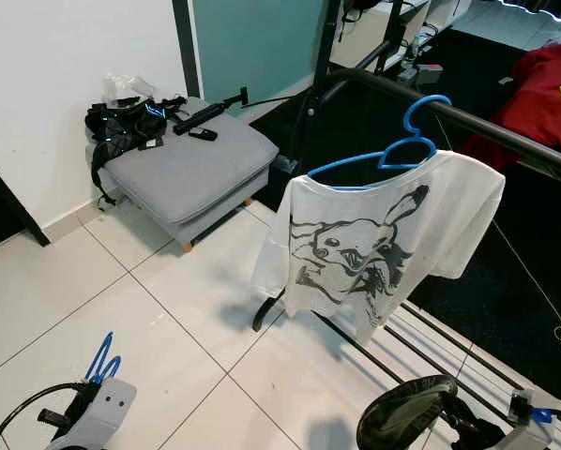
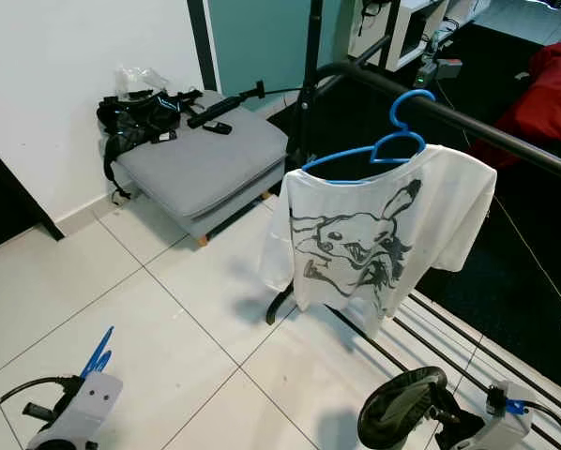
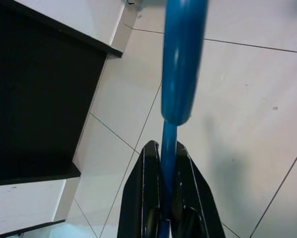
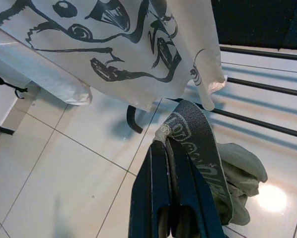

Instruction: Hang hanger

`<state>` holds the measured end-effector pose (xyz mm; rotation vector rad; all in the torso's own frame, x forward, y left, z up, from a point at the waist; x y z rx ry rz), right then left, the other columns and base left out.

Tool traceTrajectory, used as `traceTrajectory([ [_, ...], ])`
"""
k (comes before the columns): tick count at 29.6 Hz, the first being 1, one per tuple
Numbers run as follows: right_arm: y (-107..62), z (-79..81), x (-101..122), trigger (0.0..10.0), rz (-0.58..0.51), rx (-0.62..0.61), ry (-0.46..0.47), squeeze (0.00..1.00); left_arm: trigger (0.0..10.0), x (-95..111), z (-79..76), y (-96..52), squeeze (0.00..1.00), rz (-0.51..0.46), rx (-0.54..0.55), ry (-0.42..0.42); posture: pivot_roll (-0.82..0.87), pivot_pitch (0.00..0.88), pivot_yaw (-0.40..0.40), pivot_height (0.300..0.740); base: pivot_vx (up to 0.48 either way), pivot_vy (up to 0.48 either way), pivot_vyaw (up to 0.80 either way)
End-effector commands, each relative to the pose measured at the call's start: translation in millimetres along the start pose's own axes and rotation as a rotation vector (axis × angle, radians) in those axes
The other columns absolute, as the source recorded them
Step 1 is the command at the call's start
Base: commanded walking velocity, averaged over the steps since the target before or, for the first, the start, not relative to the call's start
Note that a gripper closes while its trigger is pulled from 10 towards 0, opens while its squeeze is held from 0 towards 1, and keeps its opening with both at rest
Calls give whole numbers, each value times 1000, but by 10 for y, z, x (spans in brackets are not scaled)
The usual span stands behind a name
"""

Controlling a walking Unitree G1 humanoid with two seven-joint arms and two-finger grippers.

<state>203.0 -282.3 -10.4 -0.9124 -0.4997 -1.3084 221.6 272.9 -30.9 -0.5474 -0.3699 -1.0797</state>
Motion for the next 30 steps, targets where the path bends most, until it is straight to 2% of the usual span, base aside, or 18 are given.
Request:
traceTrajectory([
  [1, -29, -22, -56, 10000, 22, -13, 8, 0, 10000, -106, 13, -34, 0, 24, -14, 25, 46, 209, -35, 740, 0, 0, 0],
  [30, -52, -22, -31, 10000, 15, -17, 9, 0, 10000, -104, 28, -51, 0, 19, -10, 24, 23, 227, -36, 740, 0, 0, 0],
])
Point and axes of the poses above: a point about 5 cm out from each wrist's last joint towards the gripper, its own y axis pointing out of the wrist towards the gripper, its own x axis along the axis of the wrist's last joint, z = x × y, the point moved 4 cm from there along y, pointing out of the wrist towards the gripper, and after that the axes turned 9 degrees about y, right-handed, at the moved point
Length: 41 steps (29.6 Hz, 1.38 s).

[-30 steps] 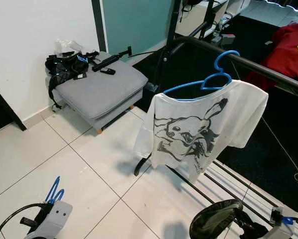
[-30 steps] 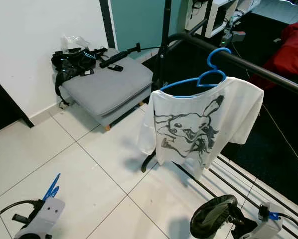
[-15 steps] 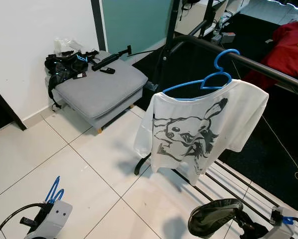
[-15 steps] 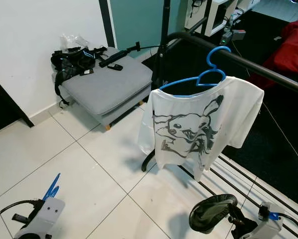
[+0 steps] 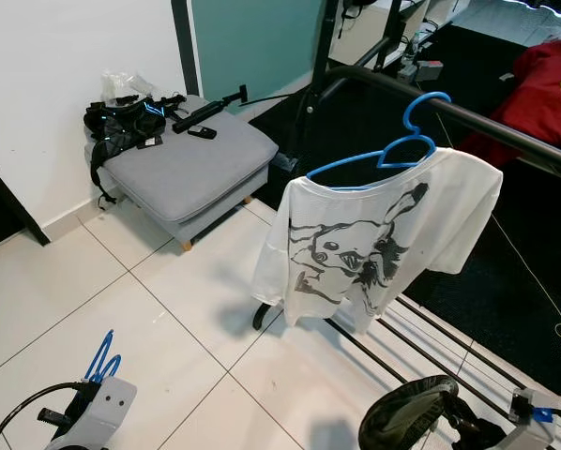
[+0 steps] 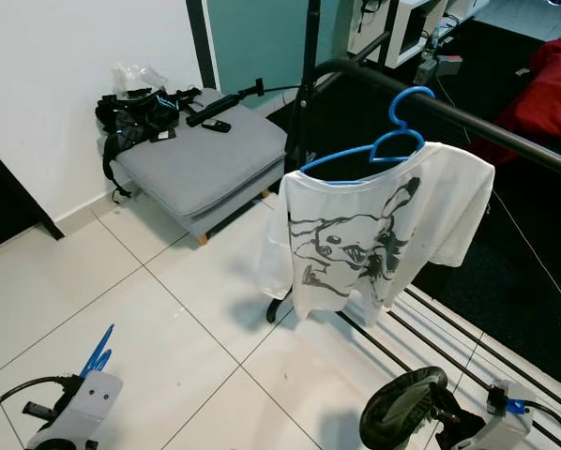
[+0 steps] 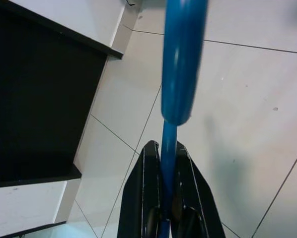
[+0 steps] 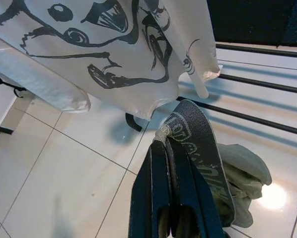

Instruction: Hang hanger

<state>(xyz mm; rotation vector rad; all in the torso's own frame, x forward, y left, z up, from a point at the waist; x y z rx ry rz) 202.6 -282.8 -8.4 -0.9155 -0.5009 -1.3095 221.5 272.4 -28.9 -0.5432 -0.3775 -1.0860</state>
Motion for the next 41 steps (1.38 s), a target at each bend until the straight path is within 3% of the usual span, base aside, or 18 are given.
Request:
traceTrajectory([
  [1, -45, -30, -49, 10000, 17, -15, 12, 0, 10000, -118, 14, -46, 0, 27, -16, 26, 23, 227, -36, 740, 0, 0, 0],
  [30, -87, -22, -66, 10000, 17, -16, 18, 0, 10000, -149, 27, -76, 0, 28, -15, 27, 41, 232, -34, 740, 0, 0, 0],
  [41, -34, -54, -115, 10000, 36, -18, 22, 0, 10000, -145, -45, -57, 0, 42, -26, 29, 80, 171, -10, 740, 0, 0, 0],
])
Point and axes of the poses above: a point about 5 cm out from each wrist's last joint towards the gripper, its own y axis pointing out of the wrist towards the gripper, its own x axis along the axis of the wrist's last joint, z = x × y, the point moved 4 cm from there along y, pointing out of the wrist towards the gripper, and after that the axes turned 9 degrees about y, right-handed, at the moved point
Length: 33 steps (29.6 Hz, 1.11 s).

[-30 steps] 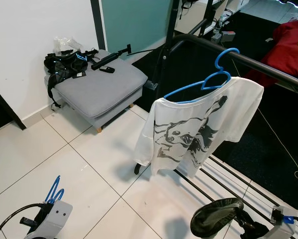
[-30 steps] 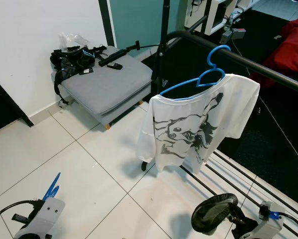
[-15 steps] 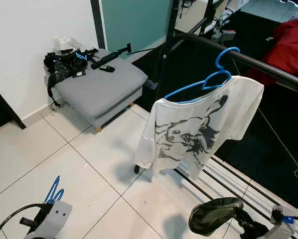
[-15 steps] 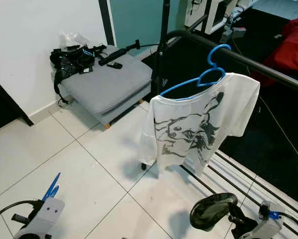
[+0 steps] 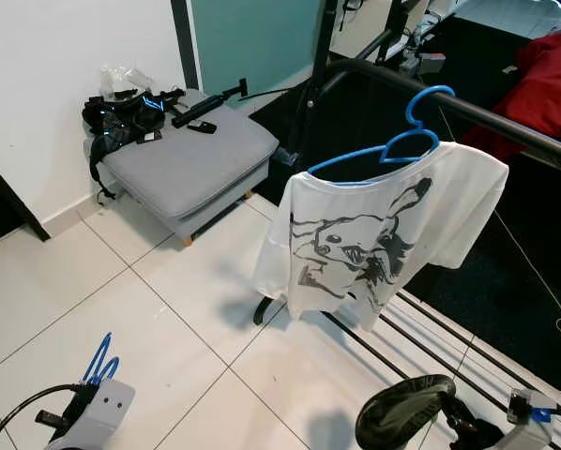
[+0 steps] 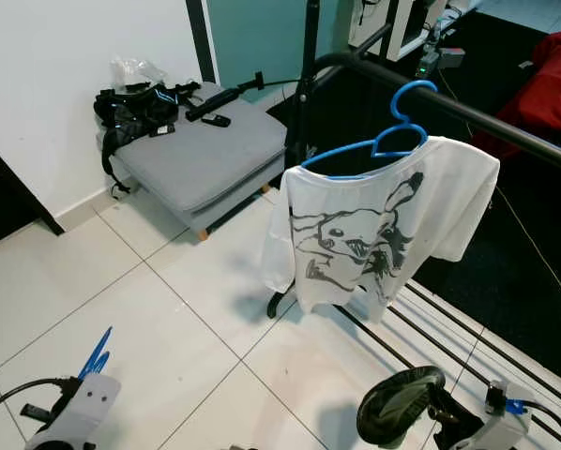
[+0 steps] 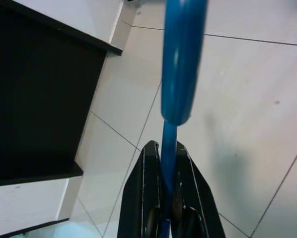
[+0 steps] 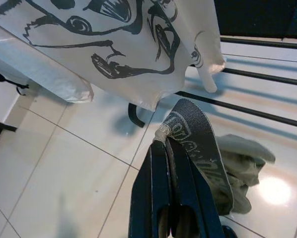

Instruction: Hang hanger

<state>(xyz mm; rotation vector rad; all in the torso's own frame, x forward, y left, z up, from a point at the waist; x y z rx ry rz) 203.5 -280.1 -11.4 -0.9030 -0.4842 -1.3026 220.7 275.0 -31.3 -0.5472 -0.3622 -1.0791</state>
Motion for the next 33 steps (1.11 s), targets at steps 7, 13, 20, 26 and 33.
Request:
traceTrajectory([
  [7, 9, -51, -73, 10000, 31, -18, 3, 0, 10000, -78, -57, -21, 0, 34, -21, 21, 102, 161, -21, 740, 0, 0, 0],
  [13, -7, -22, -71, 10000, 10, -23, 6, 0, 10000, -105, -8, -14, 0, 32, -17, 22, 110, 193, 15, 740, 0, 0, 0],
  [20, -25, -43, -75, 10000, 30, -8, 8, 0, 10000, -103, -26, -39, 0, 27, -15, 21, 114, 188, -2, 740, 0, 0, 0],
  [26, -36, -63, -98, 10000, 35, -15, -19, 0, 10000, 123, -54, -95, 0, -66, -33, 25, 92, 157, 10, 740, 0, 0, 0],
  [33, 30, -23, -112, 10000, 72, -32, -170, 0, 10000, 140, -78, -88, 0, -84, -50, 33, 90, 154, 8, 740, 0, 0, 0],
])
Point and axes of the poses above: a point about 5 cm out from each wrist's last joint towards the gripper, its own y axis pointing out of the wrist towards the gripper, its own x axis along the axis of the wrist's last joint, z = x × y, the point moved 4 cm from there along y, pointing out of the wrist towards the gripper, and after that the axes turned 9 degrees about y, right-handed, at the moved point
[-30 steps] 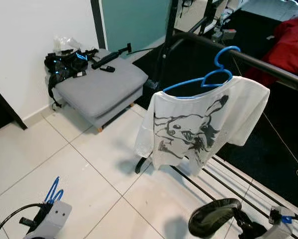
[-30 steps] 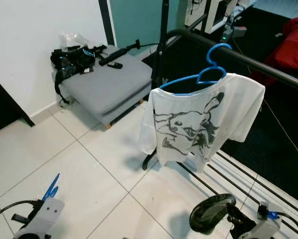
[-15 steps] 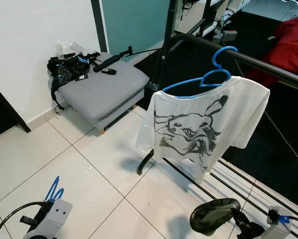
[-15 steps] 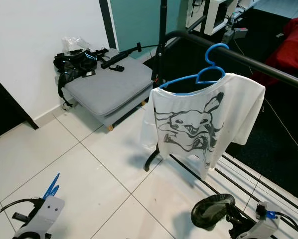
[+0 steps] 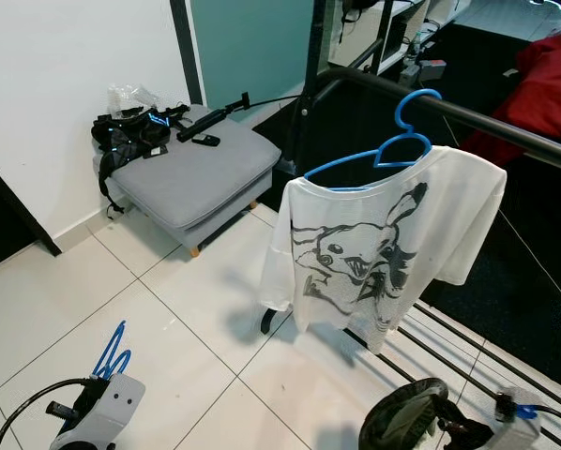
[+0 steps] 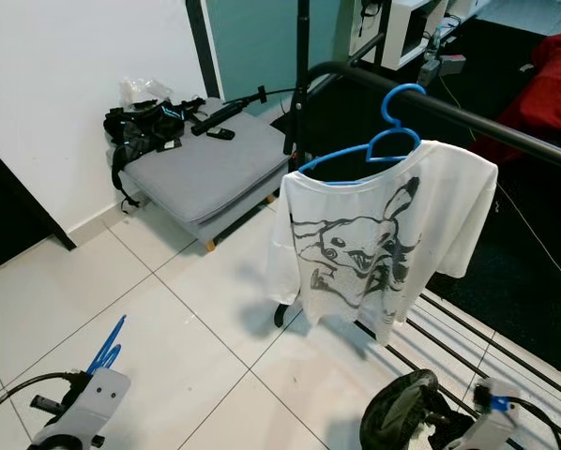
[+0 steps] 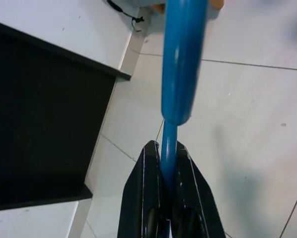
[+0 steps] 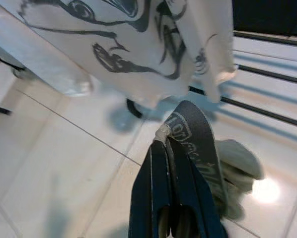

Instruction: Hang hanger

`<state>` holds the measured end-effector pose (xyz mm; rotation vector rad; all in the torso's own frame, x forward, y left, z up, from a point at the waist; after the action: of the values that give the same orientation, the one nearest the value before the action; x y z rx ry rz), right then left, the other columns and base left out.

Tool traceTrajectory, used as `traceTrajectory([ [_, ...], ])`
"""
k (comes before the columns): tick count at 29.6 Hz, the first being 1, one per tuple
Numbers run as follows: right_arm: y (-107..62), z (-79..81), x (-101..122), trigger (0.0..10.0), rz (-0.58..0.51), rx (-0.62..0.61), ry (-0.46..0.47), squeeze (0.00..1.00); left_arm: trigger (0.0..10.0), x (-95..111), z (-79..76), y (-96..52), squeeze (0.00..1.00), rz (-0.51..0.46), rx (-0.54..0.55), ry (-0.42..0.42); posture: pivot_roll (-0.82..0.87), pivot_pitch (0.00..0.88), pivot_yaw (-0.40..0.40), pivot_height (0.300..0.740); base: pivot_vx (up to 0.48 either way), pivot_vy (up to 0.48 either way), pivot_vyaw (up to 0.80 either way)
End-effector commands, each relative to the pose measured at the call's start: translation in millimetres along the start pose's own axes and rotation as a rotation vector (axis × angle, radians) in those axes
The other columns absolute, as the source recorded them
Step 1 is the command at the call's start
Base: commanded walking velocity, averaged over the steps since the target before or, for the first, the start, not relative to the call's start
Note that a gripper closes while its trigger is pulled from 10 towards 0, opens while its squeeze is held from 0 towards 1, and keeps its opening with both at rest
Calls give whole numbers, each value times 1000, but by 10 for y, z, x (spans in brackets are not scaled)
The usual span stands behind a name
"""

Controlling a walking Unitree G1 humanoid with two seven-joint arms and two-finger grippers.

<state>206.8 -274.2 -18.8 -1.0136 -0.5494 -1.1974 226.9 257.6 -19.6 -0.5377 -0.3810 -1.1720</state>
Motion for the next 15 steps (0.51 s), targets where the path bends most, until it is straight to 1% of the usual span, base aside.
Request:
traceTrajectory([
  [1, -21, -28, -33, 10000, 13, -18, -35, 0, 10000, -69, -72, -58, 0, 9, -44, 25, 90, 154, 8, 740, 0, 0, 0],
  [2, 29, -9, -8, 10000, 18, -20, -62, 0, 10000, -55, -74, -22, 0, 20, -47, -10, 82, 152, 7, 740, 0, 0, 0],
  [3, 88, 31, 49, 10000, 15, -6, -81, 0, 10000, -41, -47, 38, 0, 62, -25, -89, 74, 146, 3, 740, 0, 0, 0],
  [4, 88, 31, 49, 10000, 15, -6, -81, 0, 10000, -41, -47, 38, 0, 62, -25, -89, 74, 146, 3, 740, 0, 0, 0],
  [5, 170, 92, 145, 10000, 5, 17, -103, 0, 10000, -7, -36, 134, 0, 122, -22, -199, 71, 145, 1, 740, 0, 0, 0],
  [6, 269, 170, 254, 10000, -1, 47, -143, 0, 10000, 71, -52, 249, 0, 185, -43, -347, 67, 137, -7, 740, 0, 0, 0],
  [7, 269, 170, 254, 10000, -1, 47, -143, 0, 10000, 71, -52, 249, 0, 185, -43, -347, 67, 137, -7, 740, 0, 0, 0],
  [8, 346, 231, 334, 10000, 2, 68, -186, 0, 10000, 169, -72, 340, 0, 214, -64, -467, 65, 127, -11, 740, 0, 0, 0],
  [9, 346, 231, 334, 10000, 2, 68, -186, 0, 10000, 169, -72, 340, 0, 214, -64, -467, 65, 127, -11, 740, 0, 0, 0],
  [10, 414, 299, 397, 10000, 8, 94, -245, 0, 10000, 278, -92, 427, 0, 225, -86, -565, 64, 119, -11, 740, 0, 0, 0],
  [11, 414, 299, 397, 10000, 8, 94, -245, 0, 10000, 278, -92, 427, 0, 225, -86, -565, 64, 119, -11, 740, 0, 0, 0],
  [12, 487, 385, 413, 10000, 36, 130, -353, 0, 10000, 404, -114, 521, 0, 235, -107, -660, 62, 121, -6, 740, 0, 0, 0],
  [13, 549, 462, 410, 10000, 60, 164, -433, 0, 10000, 581, -188, 600, 0, 210, -197, -730, 64, 110, -9, 740, 0, 0, 0],
  [14, 607, 534, 419, 10000, 76, 192, -488, 0, 10000, 780, -245, 666, 0, 173, -281, -825, 69, 109, -17, 740, 0, 0, 0],
  [15, 607, 534, 419, 10000, 76, 192, -488, 0, 10000, 780, -245, 666, 0, 173, -281, -825, 69, 109, -17, 740, 0, 0, 0],
])
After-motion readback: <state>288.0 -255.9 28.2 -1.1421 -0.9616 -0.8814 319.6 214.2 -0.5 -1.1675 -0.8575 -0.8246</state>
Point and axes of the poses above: a point about 5 cm out from each wrist's last joint towards the gripper, its own y axis pointing out of the wrist towards the gripper, its own x axis along the axis of the wrist's last joint, z = x × y, the point moved 4 cm from there along y, pointing out of the wrist towards the gripper, and after that the axes turned 9 degrees about y, right-handed, at the moved point
